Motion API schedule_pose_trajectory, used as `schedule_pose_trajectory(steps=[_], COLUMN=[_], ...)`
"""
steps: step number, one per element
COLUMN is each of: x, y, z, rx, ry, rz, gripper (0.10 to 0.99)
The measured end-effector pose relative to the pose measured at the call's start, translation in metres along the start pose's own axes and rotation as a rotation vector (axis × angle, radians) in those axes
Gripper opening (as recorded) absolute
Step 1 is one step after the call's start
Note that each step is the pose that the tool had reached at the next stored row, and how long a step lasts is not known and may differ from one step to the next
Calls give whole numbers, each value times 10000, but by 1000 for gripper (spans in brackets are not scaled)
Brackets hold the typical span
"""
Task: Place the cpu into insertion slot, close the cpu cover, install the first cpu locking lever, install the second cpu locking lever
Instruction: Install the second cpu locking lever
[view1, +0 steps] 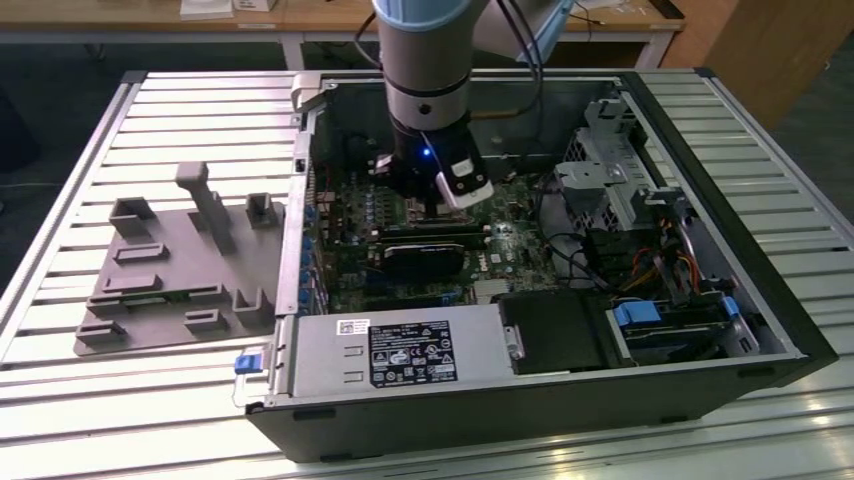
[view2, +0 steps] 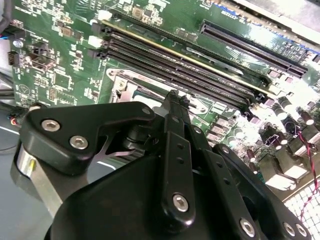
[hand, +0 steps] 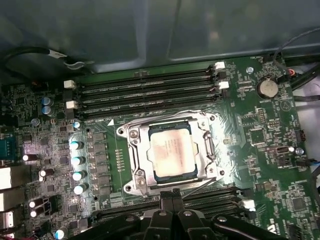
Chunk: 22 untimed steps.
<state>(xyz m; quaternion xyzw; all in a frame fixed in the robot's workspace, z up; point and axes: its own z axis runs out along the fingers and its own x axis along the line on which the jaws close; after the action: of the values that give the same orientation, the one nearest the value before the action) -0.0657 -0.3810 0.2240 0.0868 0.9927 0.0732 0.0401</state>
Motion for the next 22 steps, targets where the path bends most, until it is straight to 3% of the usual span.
schedule_pose_trajectory(steps=[8,15,17,22], x=[33,28,24,13], y=[-61,-157,-191,-259], z=[46,59,62,66], rx=[-220,-788,-908,-965], ry=[38,133,154,163], rz=[19,74,85,90], gripper=[102,102,102,102])
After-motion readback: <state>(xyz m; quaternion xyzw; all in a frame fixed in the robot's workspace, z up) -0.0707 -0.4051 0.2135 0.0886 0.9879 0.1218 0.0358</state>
